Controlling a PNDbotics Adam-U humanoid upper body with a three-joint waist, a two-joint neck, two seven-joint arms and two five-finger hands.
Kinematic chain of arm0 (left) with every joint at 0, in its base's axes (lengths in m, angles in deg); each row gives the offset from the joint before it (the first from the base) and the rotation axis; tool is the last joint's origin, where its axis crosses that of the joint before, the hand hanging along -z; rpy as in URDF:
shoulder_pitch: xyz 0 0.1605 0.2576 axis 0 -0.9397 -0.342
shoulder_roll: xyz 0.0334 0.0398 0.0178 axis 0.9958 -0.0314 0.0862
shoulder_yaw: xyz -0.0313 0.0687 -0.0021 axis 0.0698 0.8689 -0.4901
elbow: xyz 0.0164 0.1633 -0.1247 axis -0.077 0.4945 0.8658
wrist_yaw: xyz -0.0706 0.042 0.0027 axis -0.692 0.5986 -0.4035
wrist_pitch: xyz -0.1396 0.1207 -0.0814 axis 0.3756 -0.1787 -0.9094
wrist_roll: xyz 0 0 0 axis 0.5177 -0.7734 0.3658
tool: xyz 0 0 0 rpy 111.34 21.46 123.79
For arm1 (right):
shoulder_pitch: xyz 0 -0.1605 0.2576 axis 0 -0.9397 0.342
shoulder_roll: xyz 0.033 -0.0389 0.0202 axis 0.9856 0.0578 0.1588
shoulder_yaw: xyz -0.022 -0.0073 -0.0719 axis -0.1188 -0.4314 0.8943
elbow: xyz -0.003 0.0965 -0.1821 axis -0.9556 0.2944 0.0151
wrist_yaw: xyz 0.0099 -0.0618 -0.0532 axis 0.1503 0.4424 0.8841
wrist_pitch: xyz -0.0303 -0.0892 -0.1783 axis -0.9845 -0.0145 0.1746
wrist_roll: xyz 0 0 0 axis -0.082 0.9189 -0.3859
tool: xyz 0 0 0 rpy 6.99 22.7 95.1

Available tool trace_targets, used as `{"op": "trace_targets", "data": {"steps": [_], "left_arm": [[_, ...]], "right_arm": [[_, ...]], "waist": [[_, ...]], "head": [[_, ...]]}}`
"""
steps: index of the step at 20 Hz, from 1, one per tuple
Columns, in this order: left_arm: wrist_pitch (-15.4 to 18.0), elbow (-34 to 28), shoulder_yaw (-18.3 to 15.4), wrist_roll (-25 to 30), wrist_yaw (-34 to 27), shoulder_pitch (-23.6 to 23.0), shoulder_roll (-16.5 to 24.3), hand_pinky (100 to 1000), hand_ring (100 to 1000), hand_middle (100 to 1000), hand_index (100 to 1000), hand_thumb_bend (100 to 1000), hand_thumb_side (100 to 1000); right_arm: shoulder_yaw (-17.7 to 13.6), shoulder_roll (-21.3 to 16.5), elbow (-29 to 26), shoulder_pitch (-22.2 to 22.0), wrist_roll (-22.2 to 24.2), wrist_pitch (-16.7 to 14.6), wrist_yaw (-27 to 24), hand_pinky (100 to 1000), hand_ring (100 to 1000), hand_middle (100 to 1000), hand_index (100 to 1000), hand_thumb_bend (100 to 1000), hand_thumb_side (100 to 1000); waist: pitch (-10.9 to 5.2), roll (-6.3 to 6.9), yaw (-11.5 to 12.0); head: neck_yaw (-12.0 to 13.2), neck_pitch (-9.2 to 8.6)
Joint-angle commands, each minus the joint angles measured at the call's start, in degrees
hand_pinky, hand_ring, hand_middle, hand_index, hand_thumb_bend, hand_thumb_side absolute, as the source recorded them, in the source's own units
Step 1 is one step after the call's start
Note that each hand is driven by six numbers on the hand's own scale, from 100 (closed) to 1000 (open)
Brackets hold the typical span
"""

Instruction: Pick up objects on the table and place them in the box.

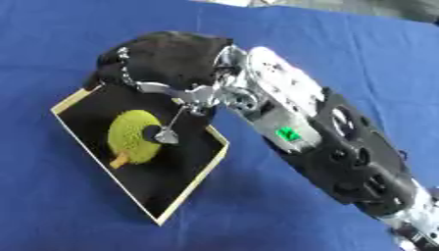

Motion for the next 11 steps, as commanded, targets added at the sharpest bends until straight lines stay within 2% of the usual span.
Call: {"op": "trace_targets", "data": {"steps": [1, 2, 4, 5, 8, 10, 11], "left_arm": [[0.0, -0.8, -0.5, -0.4, 0.0, 0.2, 0.9, 646, 606, 540, 654, 100, 153], [0.0, -0.8, -0.6, -0.5, 0.1, 0.1, 0.9, 647, 606, 540, 654, 100, 152], [0.0, -0.8, -0.7, -0.7, 0.2, 0.0, 1.0, 646, 606, 540, 654, 100, 151], [0.0, -0.8, -0.7, -0.7, 0.3, 0.0, 1.1, 646, 606, 540, 654, 100, 149], [0.1, -0.8, -0.9, -1.0, 0.4, -0.2, 1.2, 646, 606, 540, 655, 100, 146], [0.1, -0.8, -1.0, -1.1, 0.6, -0.3, 1.3, 646, 606, 540, 655, 100, 145], [0.1, -0.8, -1.0, -1.2, 0.6, -0.3, 1.3, 646, 606, 540, 654, 100, 145]], "right_arm": [[-5.6, -2.5, -1.2, 0.0, -8.4, 2.6, -2.9, 811, 819, 765, 884, 336, 100], [-7.3, -3.2, -1.2, -0.4, -11.3, 3.7, -4.4, 803, 812, 752, 870, 323, 100], [-11.3, -4.9, -1.2, -1.7, -18.0, 6.0, -8.9, 794, 802, 737, 851, 234, 100], [-13.7, -6.0, -1.2, -2.6, -22.0, 6.9, -11.9, 788, 794, 724, 835, 134, 100], [-19.2, -9.2, -1.2, -5.0, -31.8, 7.2, -19.2, 776, 782, 712, 829, 100, 100], [-22.4, -10.7, -1.2, -6.7, -37.7, 6.3, -22.8, 766, 769, 697, 815, 100, 100], [-24.0, -11.1, -1.2, -7.6, -40.6, 5.5, -24.6, 744, 731, 673, 796, 100, 100]], "waist": [[-1.54, 0.85, -0.3], [-1.59, 0.89, -0.4], [-1.68, 0.97, -0.7], [-1.70, 1.02, -0.9], [-1.69, 1.16, -1.2], [-1.64, 1.28, -1.5], [-1.60, 1.36, -1.6]], "head": [[0.3, -0.15], [0.4, -0.21], [0.7, -0.39], [1.0, -0.50], [1.4, -0.61], [1.6, -0.63], [1.7, -0.64]]}}
